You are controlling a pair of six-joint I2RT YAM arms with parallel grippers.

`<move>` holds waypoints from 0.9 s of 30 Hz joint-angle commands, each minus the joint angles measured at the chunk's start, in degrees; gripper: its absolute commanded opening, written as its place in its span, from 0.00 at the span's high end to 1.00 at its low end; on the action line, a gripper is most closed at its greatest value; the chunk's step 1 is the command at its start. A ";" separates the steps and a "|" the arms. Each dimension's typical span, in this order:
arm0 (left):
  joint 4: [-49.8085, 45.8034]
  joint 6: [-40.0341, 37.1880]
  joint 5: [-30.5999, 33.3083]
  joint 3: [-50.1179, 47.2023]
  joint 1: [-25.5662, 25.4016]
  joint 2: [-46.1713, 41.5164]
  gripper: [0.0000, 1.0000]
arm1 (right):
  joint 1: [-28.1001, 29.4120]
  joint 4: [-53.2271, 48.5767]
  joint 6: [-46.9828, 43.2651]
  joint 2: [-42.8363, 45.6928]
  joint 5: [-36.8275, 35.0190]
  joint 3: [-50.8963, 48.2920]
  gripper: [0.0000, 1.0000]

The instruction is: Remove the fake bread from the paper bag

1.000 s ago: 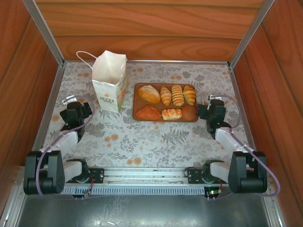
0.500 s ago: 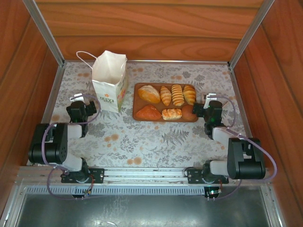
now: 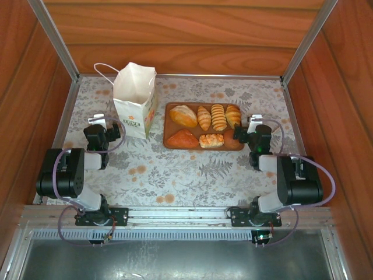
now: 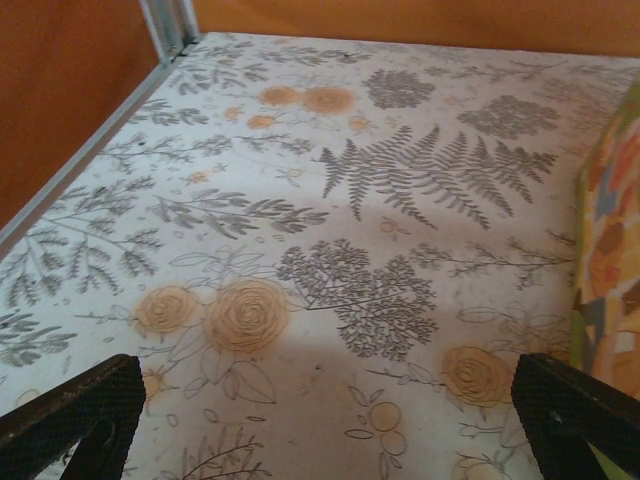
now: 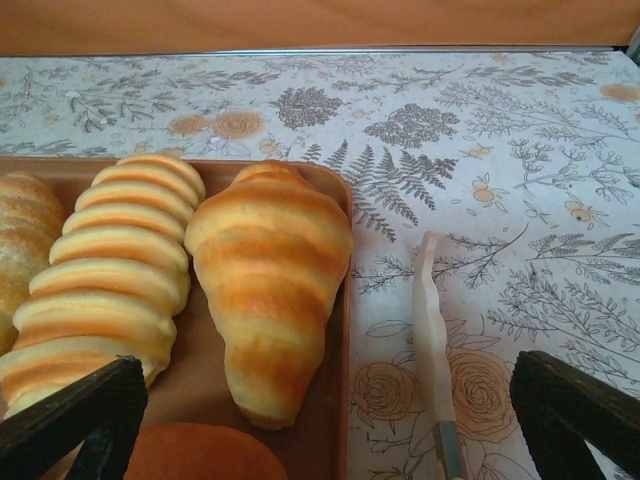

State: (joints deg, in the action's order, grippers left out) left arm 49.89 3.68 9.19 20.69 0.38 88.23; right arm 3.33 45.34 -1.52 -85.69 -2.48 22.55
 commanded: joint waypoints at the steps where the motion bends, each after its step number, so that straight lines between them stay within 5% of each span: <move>1: 1.59 -0.80 -0.53 1.09 0.22 1.44 0.00 | -0.30 2.89 -0.40 -1.55 -0.79 0.68 0.00; 6: 1.53 -0.23 3.53 0.77 -0.59 1.08 0.00 | -0.36 -3.58 3.00 -1.87 -7.21 4.06 0.00; 27: 1.55 -0.25 4.43 0.79 -0.98 1.03 0.00 | -0.35 -3.33 2.98 -2.05 -7.30 4.00 0.00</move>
State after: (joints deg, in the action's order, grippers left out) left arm 50.19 3.44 13.23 20.91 -0.34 88.95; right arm 3.33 42.33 0.75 -87.26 -8.93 25.63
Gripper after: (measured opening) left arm 0.996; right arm 0.996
